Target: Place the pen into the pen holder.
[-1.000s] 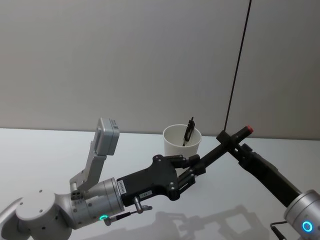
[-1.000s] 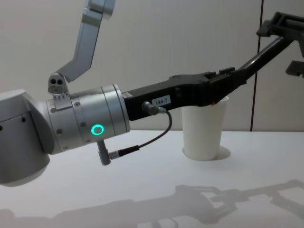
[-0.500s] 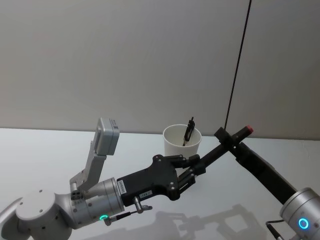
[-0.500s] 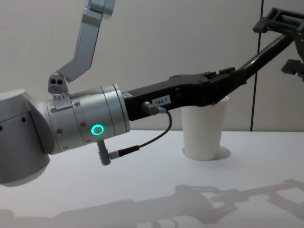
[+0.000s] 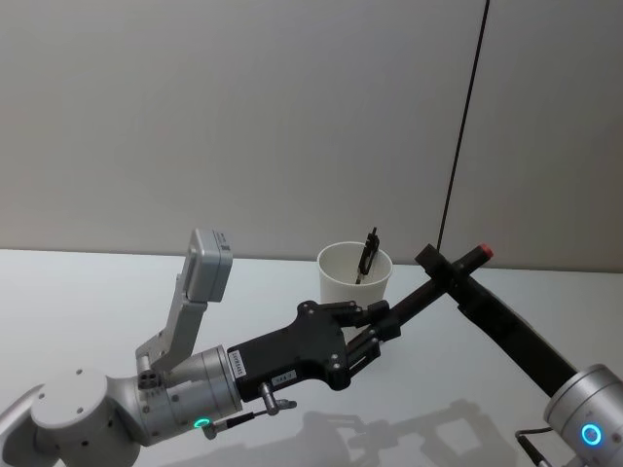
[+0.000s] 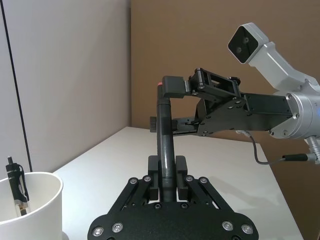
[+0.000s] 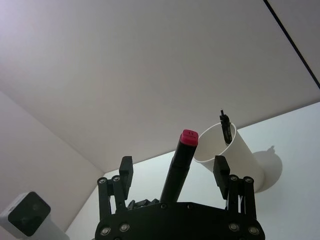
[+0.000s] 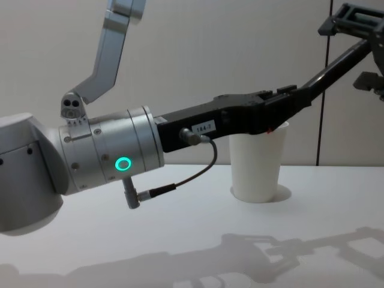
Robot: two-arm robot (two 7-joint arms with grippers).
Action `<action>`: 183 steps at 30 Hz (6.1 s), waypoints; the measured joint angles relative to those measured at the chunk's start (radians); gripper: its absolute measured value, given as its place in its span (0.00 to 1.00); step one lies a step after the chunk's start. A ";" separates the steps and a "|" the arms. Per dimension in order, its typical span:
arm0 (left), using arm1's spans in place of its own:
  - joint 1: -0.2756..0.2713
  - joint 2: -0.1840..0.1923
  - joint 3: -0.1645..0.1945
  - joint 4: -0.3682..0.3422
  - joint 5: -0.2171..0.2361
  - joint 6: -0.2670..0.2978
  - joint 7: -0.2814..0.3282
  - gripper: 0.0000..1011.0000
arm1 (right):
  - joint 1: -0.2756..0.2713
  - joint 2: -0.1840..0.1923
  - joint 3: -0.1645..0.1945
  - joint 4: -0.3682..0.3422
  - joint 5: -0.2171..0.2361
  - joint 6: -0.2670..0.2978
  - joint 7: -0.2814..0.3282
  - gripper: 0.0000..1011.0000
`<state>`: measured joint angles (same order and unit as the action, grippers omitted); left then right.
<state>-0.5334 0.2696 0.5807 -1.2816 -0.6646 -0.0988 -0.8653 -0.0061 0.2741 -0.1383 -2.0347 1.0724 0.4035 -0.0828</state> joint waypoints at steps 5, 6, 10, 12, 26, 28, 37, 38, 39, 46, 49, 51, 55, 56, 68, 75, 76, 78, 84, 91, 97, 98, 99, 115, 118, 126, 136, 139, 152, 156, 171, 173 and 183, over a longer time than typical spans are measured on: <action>0.000 0.000 0.000 0.000 0.000 0.000 0.000 0.20 | -0.004 0.002 0.000 -0.005 0.004 -0.001 -0.004 0.99; 0.000 0.000 0.000 0.000 0.000 0.000 0.000 0.20 | -0.006 0.003 -0.001 -0.007 0.005 -0.002 -0.006 0.99; 0.000 0.000 0.000 0.000 0.000 0.000 0.000 0.20 | -0.010 0.005 -0.002 -0.013 0.005 -0.005 -0.012 0.99; 0.000 0.000 0.000 0.000 0.000 0.000 0.000 0.20 | -0.013 0.006 -0.003 -0.015 0.005 -0.008 -0.016 0.99; 0.000 0.000 0.000 0.000 0.000 0.000 0.000 0.20 | -0.021 0.011 -0.005 -0.024 0.005 -0.014 -0.025 0.74; 0.000 0.000 0.000 0.000 0.000 0.000 0.000 0.20 | -0.021 0.011 -0.005 -0.025 0.005 -0.015 -0.026 0.67; 0.000 0.000 0.000 0.000 0.000 0.000 0.000 0.20 | -0.023 0.012 -0.006 -0.026 0.005 -0.016 -0.028 0.38; 0.000 0.000 0.000 0.000 0.000 0.000 0.000 0.20 | -0.023 0.012 -0.006 -0.027 0.005 -0.016 -0.028 0.36; 0.000 0.000 0.000 0.000 0.000 0.000 0.000 0.20 | -0.023 0.012 -0.006 -0.027 0.005 -0.016 -0.028 0.30; 0.000 0.000 0.000 0.000 0.000 0.000 0.000 0.20 | -0.023 0.012 -0.006 -0.028 0.006 -0.017 -0.028 0.20; 0.000 0.000 0.000 0.000 0.000 0.000 0.000 0.20 | -0.024 0.012 -0.006 -0.028 0.006 -0.017 -0.028 0.20; 0.000 0.000 0.000 0.000 0.000 0.000 0.000 0.20 | -0.024 0.012 -0.006 -0.028 0.006 -0.017 -0.028 0.20; 0.000 0.000 0.000 0.000 0.000 0.000 0.000 0.20 | -0.024 0.013 -0.005 -0.028 0.005 -0.017 -0.030 0.20; 0.000 0.001 0.000 0.000 0.000 0.000 0.000 0.23 | -0.024 0.013 -0.005 -0.028 0.005 -0.017 -0.030 0.20; 0.000 0.000 0.000 0.000 0.000 0.000 0.000 0.61 | -0.024 0.012 -0.006 -0.028 0.005 -0.017 -0.030 0.20; 0.000 0.000 0.000 0.000 0.000 0.000 0.000 0.84 | -0.024 0.012 -0.006 -0.028 0.005 -0.017 -0.030 0.20; 0.000 0.000 0.000 0.000 0.000 0.000 0.000 0.84 | -0.024 0.012 -0.006 -0.028 0.005 -0.017 -0.030 0.20; 0.000 0.000 0.000 0.000 0.000 0.000 0.000 0.92 | -0.024 0.013 -0.006 -0.028 0.005 -0.017 -0.030 0.20; 0.000 0.000 0.000 0.000 0.000 0.000 0.000 0.99 | -0.019 0.017 -0.009 -0.023 0.000 -0.024 -0.026 0.20; 0.000 0.000 0.000 0.000 0.000 0.000 0.000 0.99 | 0.001 0.029 -0.016 -0.005 -0.034 -0.052 -0.013 0.20; 0.000 0.000 0.000 0.000 0.000 0.000 0.000 0.99 | 0.034 0.042 -0.017 0.028 -0.068 -0.082 -0.002 0.20; 0.000 0.000 0.000 0.000 0.000 0.000 0.000 0.99 | 0.043 0.045 -0.018 0.037 -0.077 -0.091 0.001 0.20; 0.000 0.000 0.000 0.000 0.000 0.000 0.000 0.99 | 0.049 0.047 -0.018 0.043 -0.082 -0.095 0.003 0.20; 0.000 0.000 0.000 0.000 0.000 0.000 0.000 0.99 | 0.182 0.059 -0.049 0.177 -0.139 -0.158 0.052 0.20; 0.000 0.000 0.000 0.000 0.000 0.000 0.000 0.99 | 0.207 0.056 -0.059 0.202 -0.144 -0.167 0.065 0.20; 0.000 0.000 0.000 0.000 0.000 0.000 0.000 0.99 | 0.267 0.050 -0.092 0.261 -0.163 -0.191 0.095 0.20; 0.000 0.000 0.000 0.000 0.000 0.000 0.000 0.99 | 0.333 0.054 -0.139 0.324 -0.237 -0.239 0.129 0.20; 0.000 0.000 0.000 0.000 0.000 0.000 0.000 0.99 | 0.351 0.057 -0.156 0.344 -0.269 -0.256 0.138 0.20; 0.000 0.000 0.000 0.000 0.000 0.000 0.000 0.99 | 0.420 0.063 -0.235 0.438 -0.415 -0.319 0.167 0.20; 0.000 0.000 0.000 0.000 0.000 0.000 0.000 0.99 | 0.433 0.059 -0.255 0.468 -0.446 -0.330 0.174 0.20; 0.000 0.000 0.000 0.000 0.000 0.000 0.000 0.99 | 0.469 0.034 -0.308 0.568 -0.530 -0.351 0.187 0.20; 0.000 0.000 0.000 0.000 0.000 0.000 0.000 0.99 | 0.472 0.030 -0.313 0.580 -0.539 -0.354 0.187 0.20; 0.000 0.000 0.000 0.000 0.000 0.000 0.000 0.99 | 0.482 0.018 -0.326 0.613 -0.566 -0.359 0.187 0.37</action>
<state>-0.5333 0.2695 0.5807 -1.2816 -0.6646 -0.0987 -0.8654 0.4762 0.2920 -0.4642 -1.4217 0.5064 0.0441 0.1037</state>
